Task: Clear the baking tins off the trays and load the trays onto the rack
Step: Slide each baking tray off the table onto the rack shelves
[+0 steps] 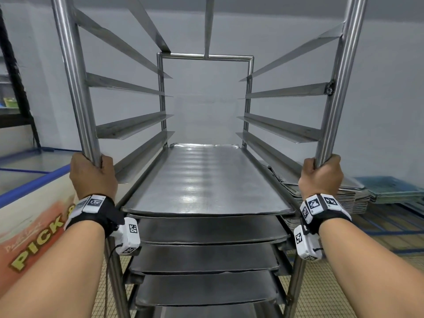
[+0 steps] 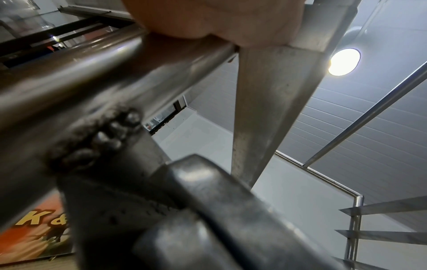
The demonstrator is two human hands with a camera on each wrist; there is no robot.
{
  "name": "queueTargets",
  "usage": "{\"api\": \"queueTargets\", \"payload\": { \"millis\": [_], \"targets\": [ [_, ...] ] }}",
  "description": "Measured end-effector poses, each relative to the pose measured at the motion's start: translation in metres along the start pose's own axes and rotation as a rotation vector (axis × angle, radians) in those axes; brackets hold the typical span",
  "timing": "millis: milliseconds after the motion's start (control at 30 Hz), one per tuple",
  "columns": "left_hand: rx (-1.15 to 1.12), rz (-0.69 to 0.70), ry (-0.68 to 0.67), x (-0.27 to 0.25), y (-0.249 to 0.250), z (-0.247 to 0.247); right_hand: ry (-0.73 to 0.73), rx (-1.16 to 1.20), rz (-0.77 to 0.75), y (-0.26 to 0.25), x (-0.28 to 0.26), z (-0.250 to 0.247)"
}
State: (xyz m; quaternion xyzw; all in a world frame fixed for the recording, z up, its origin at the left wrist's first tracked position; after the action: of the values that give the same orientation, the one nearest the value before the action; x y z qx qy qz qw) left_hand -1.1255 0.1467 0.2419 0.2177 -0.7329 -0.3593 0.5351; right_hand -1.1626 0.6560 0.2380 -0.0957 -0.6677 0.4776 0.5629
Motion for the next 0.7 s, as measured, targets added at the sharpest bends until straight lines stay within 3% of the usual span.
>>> {"api": "queueTargets", "payload": {
  "millis": [267,467,700],
  "targets": [
    [0.0,-0.031,0.012,0.024,-0.007,0.071,-0.03,0.013,-0.015,0.031,0.027,0.064],
    [0.014,-0.038,-0.012,0.062,-0.04,0.143,-0.038,0.025,-0.026,0.058,0.047,0.118],
    [0.044,-0.015,-0.008,0.089,-0.043,0.21,0.013,0.058,-0.066,0.087,0.07,0.18]
  ]
}}
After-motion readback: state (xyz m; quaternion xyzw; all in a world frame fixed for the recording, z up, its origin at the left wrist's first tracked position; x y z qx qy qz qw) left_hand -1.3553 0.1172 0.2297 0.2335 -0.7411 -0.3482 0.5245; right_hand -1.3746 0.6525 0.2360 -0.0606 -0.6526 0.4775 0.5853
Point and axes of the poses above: each hand's wrist, its own x-axis towards the middle knuckle, its own z-axis out of the palm, y = z × x, the point moved 4 cm from there along x, towards the middle knuckle, and after that the axes turned 10 degrees about x, right-handed, at the moved point
